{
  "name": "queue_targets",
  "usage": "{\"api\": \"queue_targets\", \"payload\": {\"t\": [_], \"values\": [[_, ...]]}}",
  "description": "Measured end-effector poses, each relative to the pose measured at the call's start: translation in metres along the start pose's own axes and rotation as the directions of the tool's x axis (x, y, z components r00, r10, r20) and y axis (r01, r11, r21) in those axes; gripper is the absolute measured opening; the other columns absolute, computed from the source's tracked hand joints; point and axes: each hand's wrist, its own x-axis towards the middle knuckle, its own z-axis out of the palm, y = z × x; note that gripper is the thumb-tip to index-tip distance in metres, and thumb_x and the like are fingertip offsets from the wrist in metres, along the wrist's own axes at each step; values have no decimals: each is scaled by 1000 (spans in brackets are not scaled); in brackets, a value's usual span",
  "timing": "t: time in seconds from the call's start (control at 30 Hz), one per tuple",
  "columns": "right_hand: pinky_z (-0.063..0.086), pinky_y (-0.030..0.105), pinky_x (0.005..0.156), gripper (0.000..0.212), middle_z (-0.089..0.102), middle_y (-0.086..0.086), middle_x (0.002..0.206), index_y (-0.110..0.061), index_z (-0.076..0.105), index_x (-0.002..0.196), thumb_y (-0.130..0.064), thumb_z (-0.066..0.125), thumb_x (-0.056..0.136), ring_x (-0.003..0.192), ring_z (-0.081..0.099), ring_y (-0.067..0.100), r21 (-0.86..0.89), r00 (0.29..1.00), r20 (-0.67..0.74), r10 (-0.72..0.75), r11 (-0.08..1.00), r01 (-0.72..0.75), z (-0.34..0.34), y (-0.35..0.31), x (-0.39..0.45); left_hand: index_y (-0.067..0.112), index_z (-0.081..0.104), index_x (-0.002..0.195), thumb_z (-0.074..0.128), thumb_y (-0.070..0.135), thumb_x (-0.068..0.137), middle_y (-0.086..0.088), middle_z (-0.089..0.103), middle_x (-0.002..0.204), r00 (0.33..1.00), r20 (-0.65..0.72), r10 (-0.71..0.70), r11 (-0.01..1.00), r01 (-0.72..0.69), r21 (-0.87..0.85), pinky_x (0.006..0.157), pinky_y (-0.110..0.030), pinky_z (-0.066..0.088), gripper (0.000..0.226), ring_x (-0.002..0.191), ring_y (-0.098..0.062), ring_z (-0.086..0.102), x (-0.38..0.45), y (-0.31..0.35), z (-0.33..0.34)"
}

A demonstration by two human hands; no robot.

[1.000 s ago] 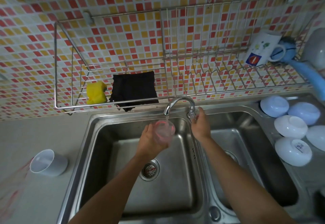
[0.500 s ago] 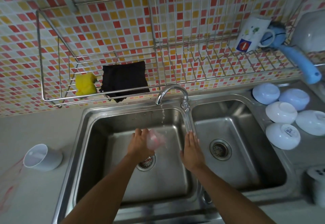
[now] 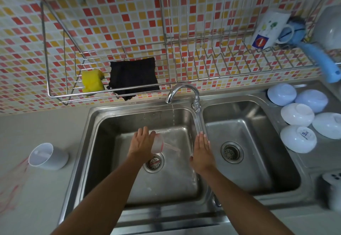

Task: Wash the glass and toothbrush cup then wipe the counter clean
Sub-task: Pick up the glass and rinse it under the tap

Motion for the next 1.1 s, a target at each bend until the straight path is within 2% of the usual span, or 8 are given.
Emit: {"api": "queue_targets", "payload": {"t": [0.1,0.33,0.67,0.77,0.83,0.93,1.0,1.1], "values": [[-9,39,117,93,-27,18,152,2,-19,145,-25,50,89,144,-19,32,-7,1000,-7,4,1000,-4,0,0,0,20,36,141,71,26,81,-8,39,134,997,-21,76,980,-71,188,100,-34,38,70,118,-25,42,0,0,-6],[-12,37,115,95,-32,19,147,3,-20,146,-27,51,90,144,-21,32,-23,1000,2,-7,1000,7,-1,0,-1,12,36,140,63,18,87,-12,38,138,991,-27,134,933,-117,340,107,-38,32,59,124,-29,39,-6,-1,-8],[-3,39,119,100,-20,20,156,-1,-16,148,-26,60,88,145,-15,32,-41,993,118,-14,999,19,-21,-1,1,22,32,143,71,22,80,-10,36,139,993,-107,50,983,-29,183,109,-38,31,75,124,-28,40,-25,-24,1],[10,43,120,85,0,15,160,-13,2,153,-27,57,90,147,1,34,-25,994,60,-92,995,94,-25,-15,-10,23,35,140,69,19,75,-8,42,132,986,-165,-11,999,18,44,107,-37,35,73,119,-26,43,-40,-33,7],[26,43,116,68,23,9,155,-19,23,150,-26,55,90,142,26,31,27,981,-78,-176,983,179,-32,-41,-19,22,40,136,70,24,71,-8,45,128,976,-211,-58,996,43,-74,105,-40,38,72,117,-27,46,-54,-41,13],[45,35,99,42,55,2,128,-16,58,129,-16,60,87,113,56,22,146,851,-423,-311,904,402,-68,-103,-32,21,44,129,76,27,56,-8,51,118,940,-296,-167,960,87,-265,95,-42,48,80,107,-29,55,-75,-61,25],[49,31,90,30,62,1,113,-12,67,115,-10,60,86,100,60,18,167,692,-631,-352,809,564,-109,-152,-42,20,46,126,77,22,47,-6,53,115,916,-348,-199,939,76,-337,89,-43,50,85,102,-30,57,-88,-77,28],[46,22,85,24,64,2,105,-8,69,108,-8,58,87,97,57,14,99,485,-783,-391,691,716,-172,-220,-47,20,43,128,78,22,49,-8,55,118,888,-395,-236,910,59,-410,87,-43,50,86,103,-31,58,-104,-100,28]]}}
